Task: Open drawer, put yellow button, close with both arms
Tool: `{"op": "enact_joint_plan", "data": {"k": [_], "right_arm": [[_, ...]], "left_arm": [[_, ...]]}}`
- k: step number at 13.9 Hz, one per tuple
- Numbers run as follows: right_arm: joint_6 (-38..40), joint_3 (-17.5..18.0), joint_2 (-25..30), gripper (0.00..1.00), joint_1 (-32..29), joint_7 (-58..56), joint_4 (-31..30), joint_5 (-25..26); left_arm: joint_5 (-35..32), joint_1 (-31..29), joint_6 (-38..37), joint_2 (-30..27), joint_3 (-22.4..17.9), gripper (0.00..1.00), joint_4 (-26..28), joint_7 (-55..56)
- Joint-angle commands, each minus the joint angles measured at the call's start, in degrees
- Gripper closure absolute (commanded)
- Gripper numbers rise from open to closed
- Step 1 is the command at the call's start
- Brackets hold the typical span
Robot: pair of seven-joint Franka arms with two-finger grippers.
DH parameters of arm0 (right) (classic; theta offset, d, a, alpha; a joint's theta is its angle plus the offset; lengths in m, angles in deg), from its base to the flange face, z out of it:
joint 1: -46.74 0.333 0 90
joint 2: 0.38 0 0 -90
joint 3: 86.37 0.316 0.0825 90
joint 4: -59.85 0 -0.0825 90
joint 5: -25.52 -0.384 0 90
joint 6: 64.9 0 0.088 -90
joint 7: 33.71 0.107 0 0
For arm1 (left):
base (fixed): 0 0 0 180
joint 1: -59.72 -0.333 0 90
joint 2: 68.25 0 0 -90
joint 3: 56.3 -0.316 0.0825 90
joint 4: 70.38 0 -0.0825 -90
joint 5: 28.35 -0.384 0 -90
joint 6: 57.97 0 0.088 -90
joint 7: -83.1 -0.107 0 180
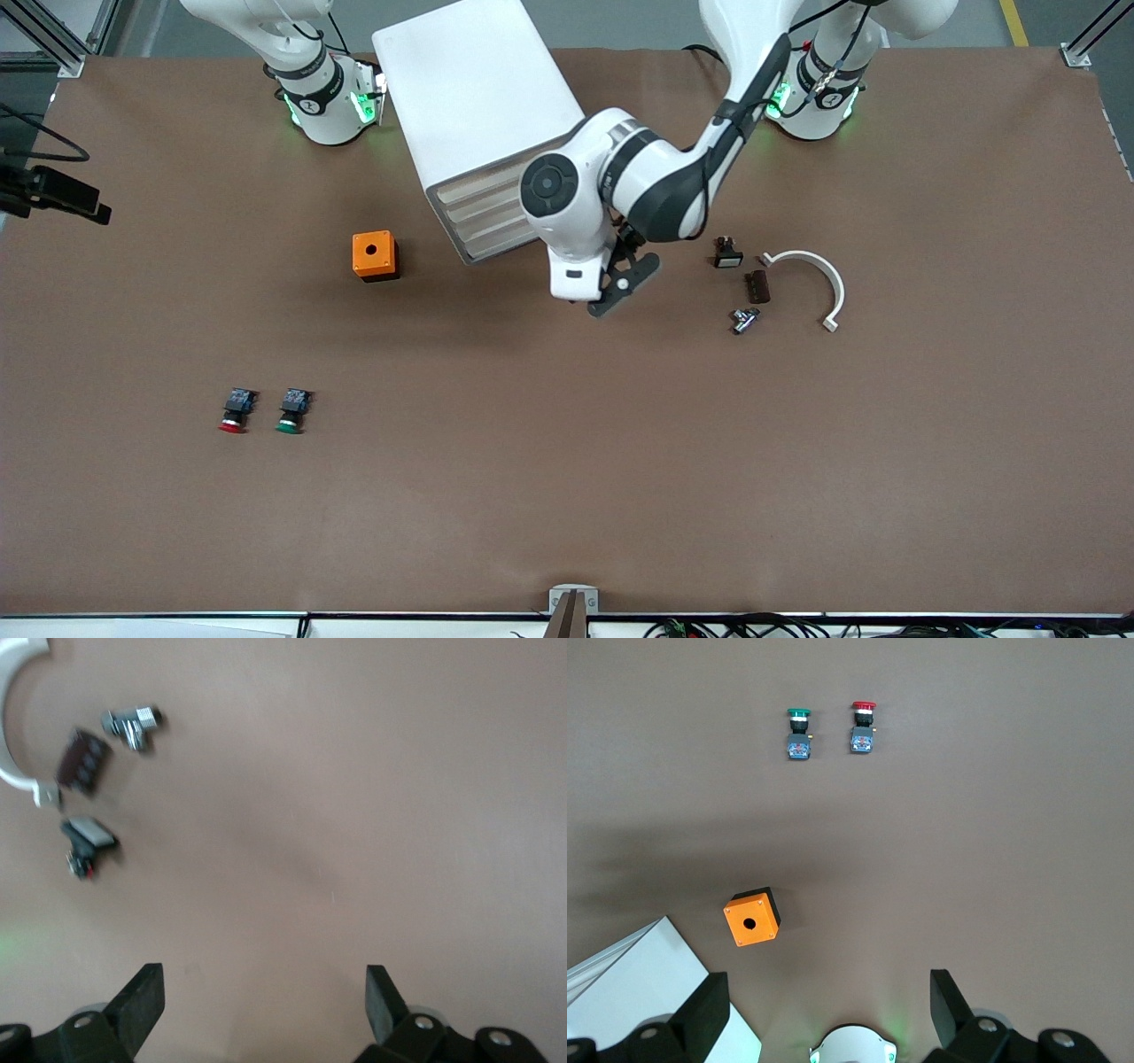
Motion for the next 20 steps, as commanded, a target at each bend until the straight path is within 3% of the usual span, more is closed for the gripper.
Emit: {"op": "enact_joint_plan", "data": {"k": [1, 4, 7, 14, 16, 20], "right_arm": [[-3.96, 0.27, 7.65, 0.0, 0.06, 0.01, -7.99, 0.21], [-8.37, 0.27, 12.15, 0.0, 0.32, 0.01, -14.86, 0.21], [-8.46, 0.53, 12.42, 0.0, 0.41, -0.07, -14.79, 0.21], [-9.43, 0.88, 12.6, 0.0, 1.99, -2.52, -14.43, 0.3], [-9.34, 0.71, 12.6, 0.0, 1.91, -5.87, -14.26, 0.56], [-9.08, 0.53, 12.86, 0.0, 1.73, -5.96, -14.26, 0.48]], "left_arm": [[-3.08, -4.03, -0.79, -3.11, 0.24, 0.0, 1.07, -4.45], [-3.35, -9.92, -0.79, -6.18, 0.24, 0.0, 1.07, -12.35], [-3.53, -18.26, -1.75, -10.49, 0.5, 0.0, 1.24, -24.81], [-2.92, -30.23, -7.9, -19.45, 0.77, 0.0, 1.24, -41.1], [-2.22, -33.91, -9.75, -21.04, 0.86, 0.0, 1.24, -51.52], [2.95, -42.18, -10.55, -30.42, 1.21, 0.0, 8.25, -68.87]]}}
